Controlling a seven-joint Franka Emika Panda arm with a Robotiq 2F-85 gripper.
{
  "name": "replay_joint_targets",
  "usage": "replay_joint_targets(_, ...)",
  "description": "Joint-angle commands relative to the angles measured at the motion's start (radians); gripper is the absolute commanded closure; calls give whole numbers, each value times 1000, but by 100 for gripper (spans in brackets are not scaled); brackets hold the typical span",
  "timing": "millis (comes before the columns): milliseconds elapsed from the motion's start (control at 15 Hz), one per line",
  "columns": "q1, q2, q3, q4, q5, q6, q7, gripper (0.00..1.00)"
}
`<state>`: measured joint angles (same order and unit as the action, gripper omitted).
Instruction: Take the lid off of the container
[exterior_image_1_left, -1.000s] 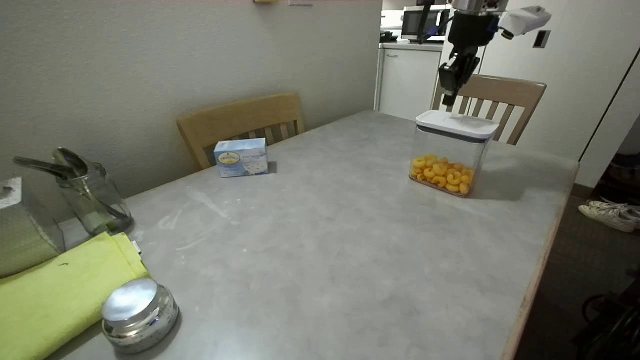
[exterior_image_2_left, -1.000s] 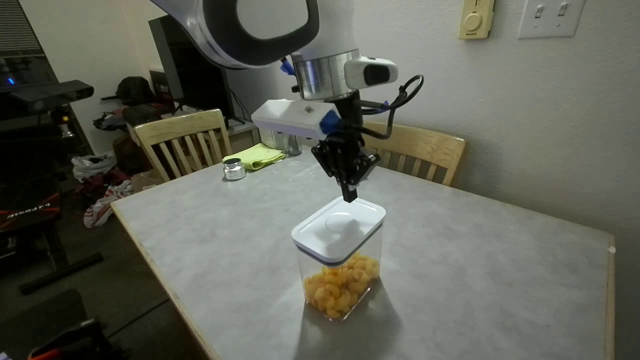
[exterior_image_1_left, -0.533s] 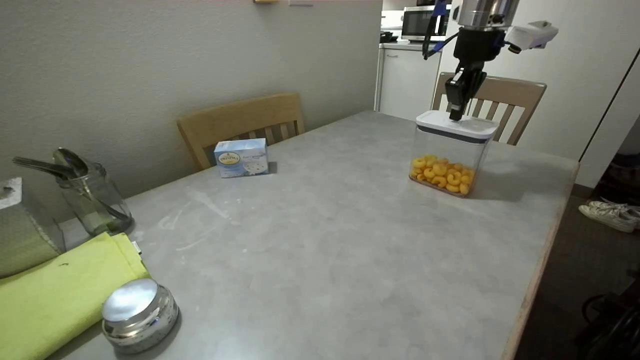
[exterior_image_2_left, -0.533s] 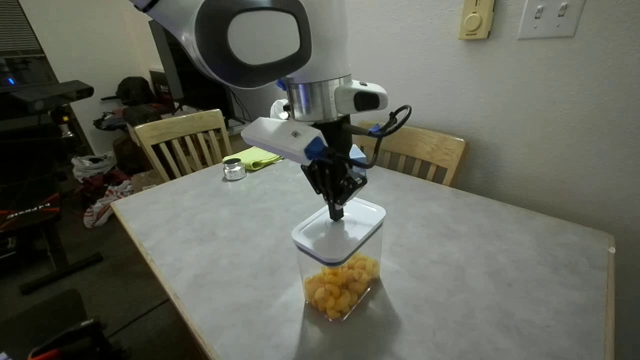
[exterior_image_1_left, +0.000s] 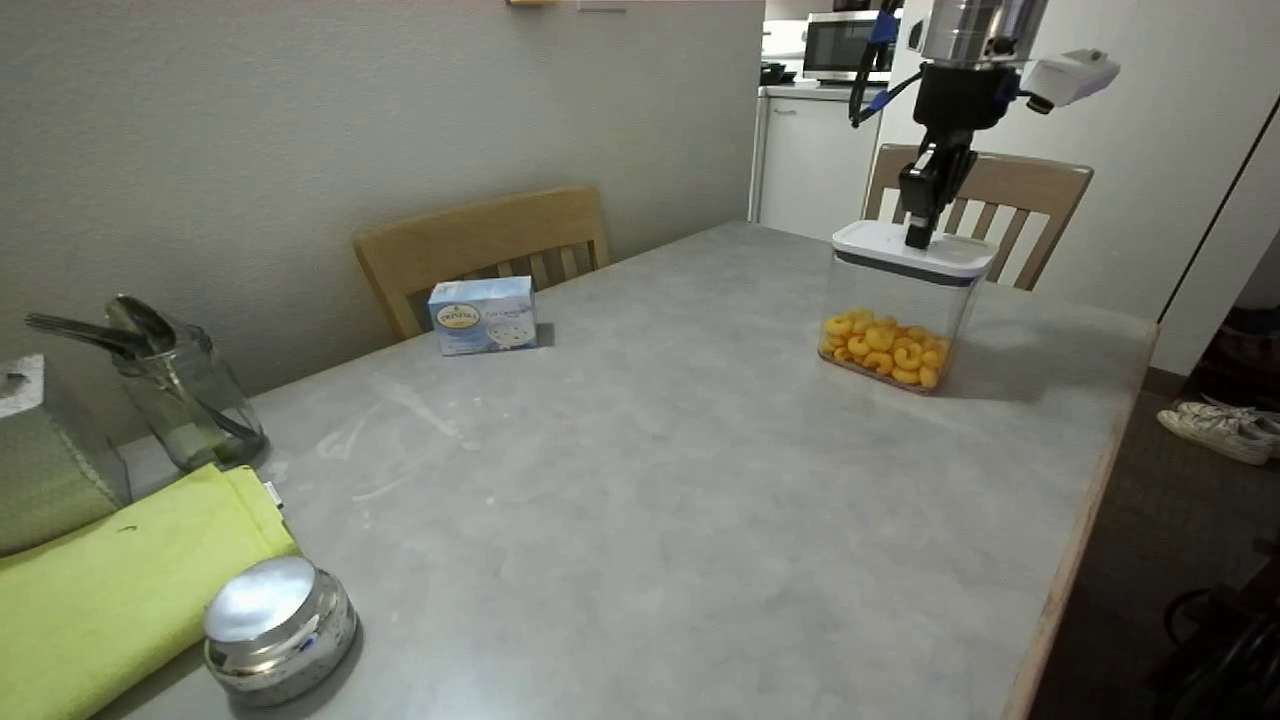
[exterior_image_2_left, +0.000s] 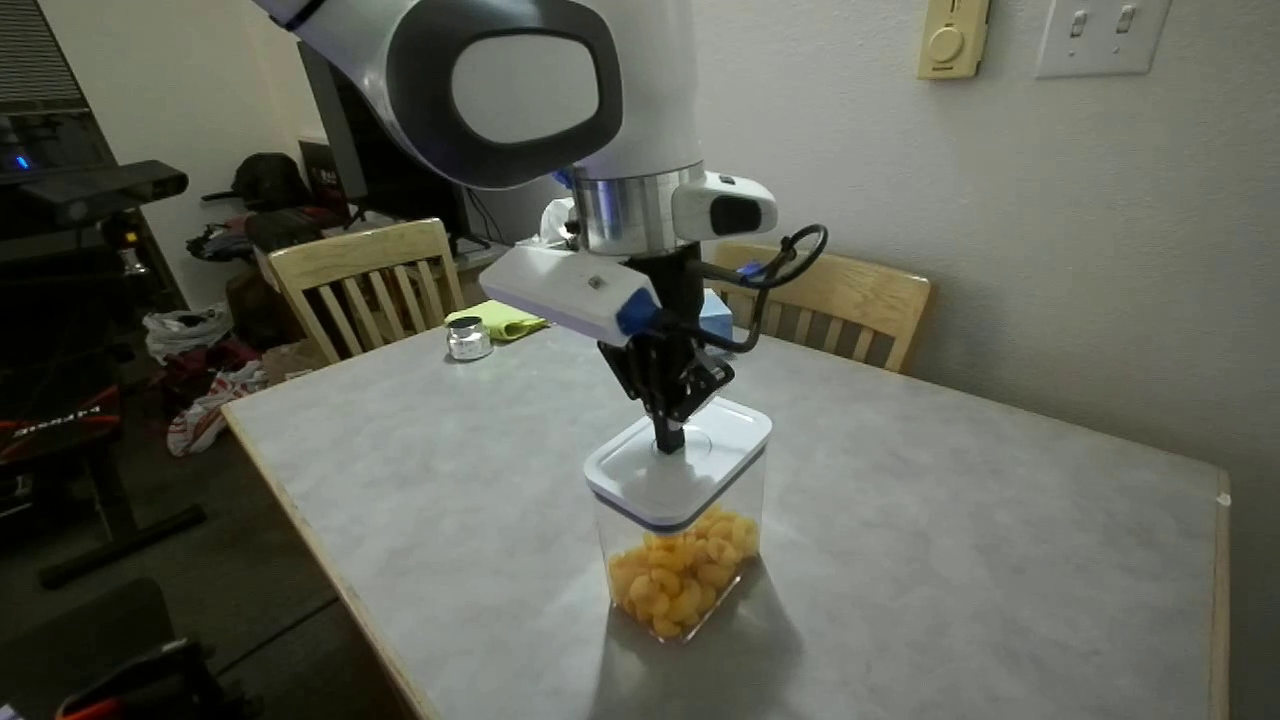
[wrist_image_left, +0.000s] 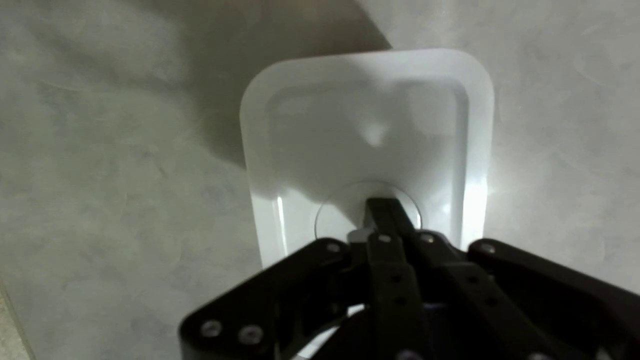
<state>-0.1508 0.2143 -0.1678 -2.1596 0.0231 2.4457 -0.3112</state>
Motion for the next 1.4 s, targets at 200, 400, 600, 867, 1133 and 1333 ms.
replay_joint_targets(200,-104,88,49,24,202,-49,-236,100)
replay_joint_targets(400,-109,73,49,36,201,-58,-263,100)
replay_joint_targets(600,-84,26,36,44,124,-75,-204,100)
replay_joint_targets(867,-60,-39,34,65,11,-108,-148,100)
replay_joint_targets(1133,-48,-83,36,74,-27,-118,-146,100)
replay_joint_targets(1333,-49,-86,33,69,-13,-103,-160,100)
